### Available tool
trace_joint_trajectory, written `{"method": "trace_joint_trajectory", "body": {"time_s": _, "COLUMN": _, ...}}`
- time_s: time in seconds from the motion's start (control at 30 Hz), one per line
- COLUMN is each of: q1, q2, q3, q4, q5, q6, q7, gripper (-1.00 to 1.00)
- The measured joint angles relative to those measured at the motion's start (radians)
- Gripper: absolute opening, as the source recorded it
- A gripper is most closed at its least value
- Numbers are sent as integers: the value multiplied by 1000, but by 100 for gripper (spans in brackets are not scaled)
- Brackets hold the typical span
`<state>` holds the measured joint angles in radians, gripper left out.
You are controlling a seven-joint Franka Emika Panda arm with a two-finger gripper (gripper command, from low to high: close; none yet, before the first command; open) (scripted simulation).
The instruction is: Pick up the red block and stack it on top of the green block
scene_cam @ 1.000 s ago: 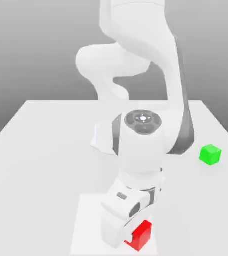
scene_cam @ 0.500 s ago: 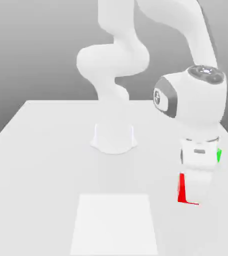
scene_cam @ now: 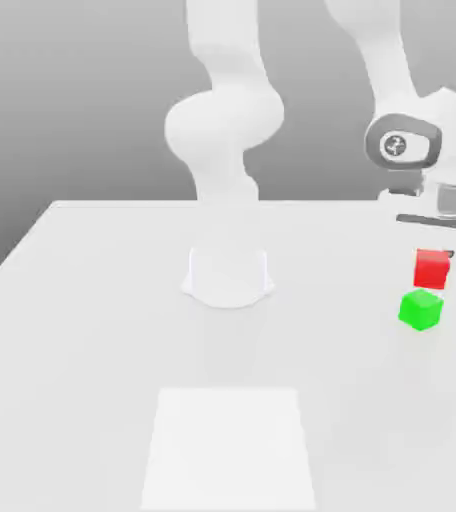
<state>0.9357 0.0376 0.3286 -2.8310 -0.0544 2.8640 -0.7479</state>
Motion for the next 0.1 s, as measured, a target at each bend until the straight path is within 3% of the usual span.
{"method": "trace_joint_trajectory", "body": {"time_s": 0.03, "q1": 5, "q2": 28, "q3": -16, "q4": 1, "q5": -35, "q6": 26, "q7": 24, "gripper": 100}}
{"method": "trace_joint_trajectory", "body": {"time_s": 0.1, "q1": 5, "q2": 28, "q3": -16, "q4": 1, "q5": -35, "q6": 25, "q7": 24, "gripper": 100}}
